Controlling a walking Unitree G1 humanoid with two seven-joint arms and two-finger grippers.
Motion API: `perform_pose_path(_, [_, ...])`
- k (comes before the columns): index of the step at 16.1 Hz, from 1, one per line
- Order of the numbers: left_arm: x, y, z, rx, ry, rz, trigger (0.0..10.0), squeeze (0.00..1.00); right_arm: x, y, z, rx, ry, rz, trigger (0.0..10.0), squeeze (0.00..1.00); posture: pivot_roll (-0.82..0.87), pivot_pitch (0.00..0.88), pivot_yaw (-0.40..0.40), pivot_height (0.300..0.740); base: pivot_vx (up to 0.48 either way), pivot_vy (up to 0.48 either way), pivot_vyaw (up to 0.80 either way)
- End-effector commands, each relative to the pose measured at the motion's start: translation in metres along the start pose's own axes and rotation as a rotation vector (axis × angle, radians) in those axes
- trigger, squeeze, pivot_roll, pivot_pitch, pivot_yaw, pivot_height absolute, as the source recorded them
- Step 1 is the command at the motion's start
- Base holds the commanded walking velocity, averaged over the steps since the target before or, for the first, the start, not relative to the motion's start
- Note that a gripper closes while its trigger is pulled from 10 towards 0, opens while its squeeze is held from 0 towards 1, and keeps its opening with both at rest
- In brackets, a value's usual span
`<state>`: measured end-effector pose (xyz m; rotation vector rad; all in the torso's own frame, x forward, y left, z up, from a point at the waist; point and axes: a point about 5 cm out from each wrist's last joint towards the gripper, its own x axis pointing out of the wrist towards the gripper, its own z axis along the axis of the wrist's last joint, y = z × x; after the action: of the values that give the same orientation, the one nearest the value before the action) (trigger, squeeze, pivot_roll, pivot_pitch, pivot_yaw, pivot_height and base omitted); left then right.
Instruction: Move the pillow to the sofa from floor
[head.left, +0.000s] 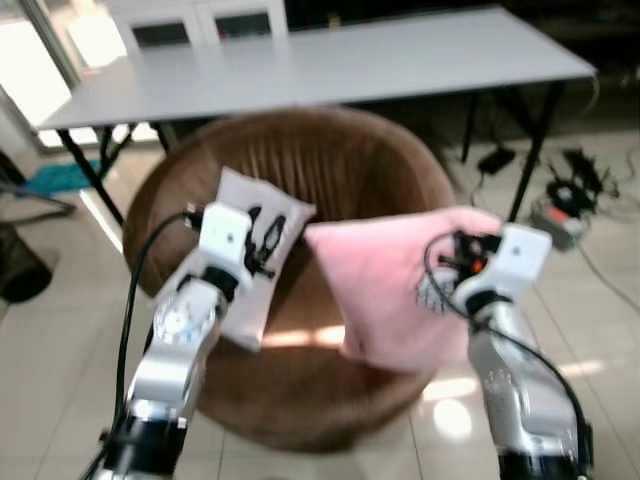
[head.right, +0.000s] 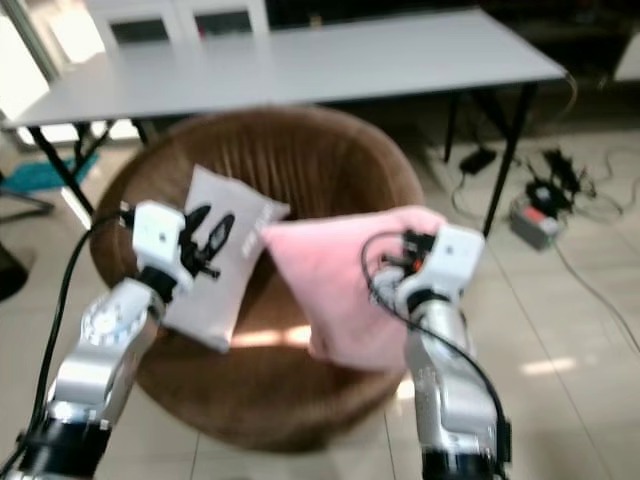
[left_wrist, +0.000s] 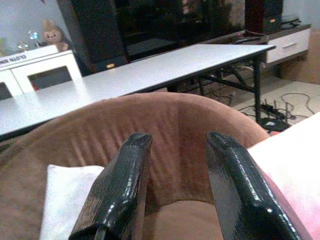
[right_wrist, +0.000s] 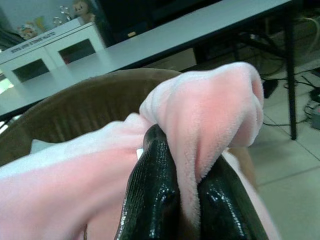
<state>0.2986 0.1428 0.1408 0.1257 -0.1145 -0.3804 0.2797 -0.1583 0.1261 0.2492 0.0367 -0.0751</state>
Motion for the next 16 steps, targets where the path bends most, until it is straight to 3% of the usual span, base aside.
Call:
perform_pose_path(1, [-0.004,0.009,0.002,0.02,-0.004,0.023,10.0,0.0,0.002,0.014,0.01,0.018,-0.049,0.053,10.0,0.0,-0.05,0.0,0.078,0.74,0.364,0.0,0.0])
perform_pose_path(7, [-0.006,0.009,-0.001,0.02,0.013,0.018,10.0,0.0,0.001,0.02,0.005,-0.023,-0.007,0.141,10.0,0.0,-0.05,0.0,0.077,0.74,0.298,0.0,0.0])
perform_pose_path(13, [-0.025,0.006,-0.005,0.098,0.056,-0.266,10.0,0.0,0.007,0.025,0.013,-0.126,0.027,0.314,10.0,0.0,-0.03,0.0,0.071,0.74,0.0,0.0,0.0])
perform_pose_path(14, [-0.033,0.008,-0.001,0.099,0.066,-0.321,10.0,0.0,0.008,0.032,0.009,-0.183,0.089,0.438,10.0,0.0,-0.03,0.004,0.069,0.74,0.0,0.0,0.0])
perform_pose_path(16, [-0.038,0.011,0.006,0.105,0.063,-0.328,10.0,0.0,0.013,0.035,0.005,-0.243,0.134,0.497,10.0,0.0,-0.02,0.025,0.062,0.74,0.0,0.0,0.0])
